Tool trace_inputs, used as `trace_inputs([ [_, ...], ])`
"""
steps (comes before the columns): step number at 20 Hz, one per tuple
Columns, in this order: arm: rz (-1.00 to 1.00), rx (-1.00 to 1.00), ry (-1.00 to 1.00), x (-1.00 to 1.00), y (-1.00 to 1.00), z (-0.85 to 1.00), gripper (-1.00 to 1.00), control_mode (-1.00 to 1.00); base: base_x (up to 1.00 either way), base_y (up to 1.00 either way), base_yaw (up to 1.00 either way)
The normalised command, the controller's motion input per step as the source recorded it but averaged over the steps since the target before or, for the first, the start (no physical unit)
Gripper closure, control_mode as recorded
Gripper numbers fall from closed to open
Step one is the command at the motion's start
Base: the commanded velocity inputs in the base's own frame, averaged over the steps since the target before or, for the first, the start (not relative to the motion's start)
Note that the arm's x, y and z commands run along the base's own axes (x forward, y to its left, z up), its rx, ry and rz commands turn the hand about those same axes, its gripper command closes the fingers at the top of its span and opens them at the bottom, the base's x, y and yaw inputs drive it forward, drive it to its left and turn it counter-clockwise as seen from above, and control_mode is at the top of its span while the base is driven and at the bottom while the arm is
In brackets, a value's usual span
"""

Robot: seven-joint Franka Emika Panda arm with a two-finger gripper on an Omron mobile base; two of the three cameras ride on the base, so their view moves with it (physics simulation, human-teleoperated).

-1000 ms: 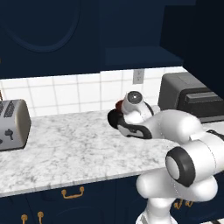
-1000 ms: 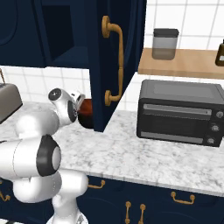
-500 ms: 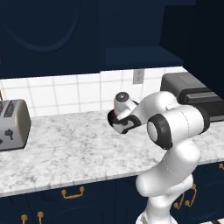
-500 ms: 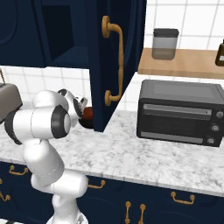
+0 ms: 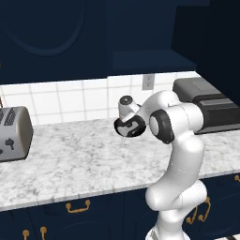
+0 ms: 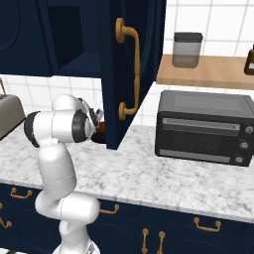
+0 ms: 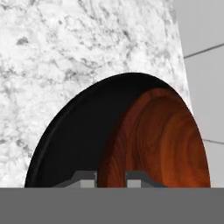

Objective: Pick up the bowls on the counter and stack them on top of one another in the open cabinet. Place the smaller bowl on top of the larger bowl.

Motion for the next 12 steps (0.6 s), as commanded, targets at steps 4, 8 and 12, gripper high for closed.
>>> trace_inputs([
  [4,0.0,-0.02,0.0,0.45,0.0,-0.38,1.0,-1.0,0.0,0.0,0.0],
  [8,0.0,-0.01,0.0,0.14,0.0,-0.29,1.0,-1.0,0.0,0.0,0.0],
  [12,0.0,0.0,-0.02,0.0,0.0,0.08,-1.0,-1.0,0.0,0.0,0.0],
])
